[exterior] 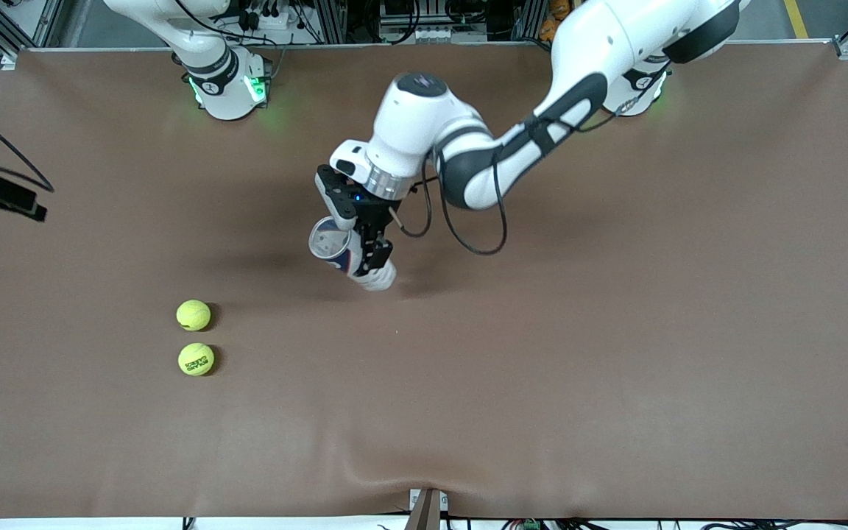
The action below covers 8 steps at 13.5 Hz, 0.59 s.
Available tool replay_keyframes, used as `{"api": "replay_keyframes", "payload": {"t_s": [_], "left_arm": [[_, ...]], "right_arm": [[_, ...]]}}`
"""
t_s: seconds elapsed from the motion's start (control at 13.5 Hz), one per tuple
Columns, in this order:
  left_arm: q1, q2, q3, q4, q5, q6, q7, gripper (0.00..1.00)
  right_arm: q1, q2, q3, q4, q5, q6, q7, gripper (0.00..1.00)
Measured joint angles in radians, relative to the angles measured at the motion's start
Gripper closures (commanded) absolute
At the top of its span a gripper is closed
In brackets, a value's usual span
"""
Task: Insert tennis ball vertically with right arm
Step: 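Lift the can with the left gripper and stand it upright, open end up, then reach the right gripper to the tennis balls and grasp one ball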
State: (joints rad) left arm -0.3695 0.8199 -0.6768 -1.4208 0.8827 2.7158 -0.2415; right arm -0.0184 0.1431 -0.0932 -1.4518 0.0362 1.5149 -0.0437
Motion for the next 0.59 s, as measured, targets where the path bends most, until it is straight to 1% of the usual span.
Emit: {"api": "replay_keyframes", "payload": {"t_s": [0.15,0.3,0.45,0.59], "left_arm": [[0.000,0.062,0.033,-0.004,0.000,0.189,0.000,0.20],[0.001,0.124,0.054,-0.006,0.000,0.332,0.000,0.20],[0.003,0.172,0.061,-0.006,0.000,0.404,0.000,0.20],[0.000,0.188,0.077,-0.006,0.000,0.415,0.000,0.20]], "right_arm": [[0.000,0.064,0.002,-0.001,0.000,0.037,0.000,0.00],[0.002,0.133,0.007,-0.002,0.002,0.103,-0.001,0.00],[0.018,0.194,0.014,-0.003,0.003,0.159,-0.001,0.00],[0.042,0.258,0.018,-0.004,0.003,0.229,0.000,0.00]]}}
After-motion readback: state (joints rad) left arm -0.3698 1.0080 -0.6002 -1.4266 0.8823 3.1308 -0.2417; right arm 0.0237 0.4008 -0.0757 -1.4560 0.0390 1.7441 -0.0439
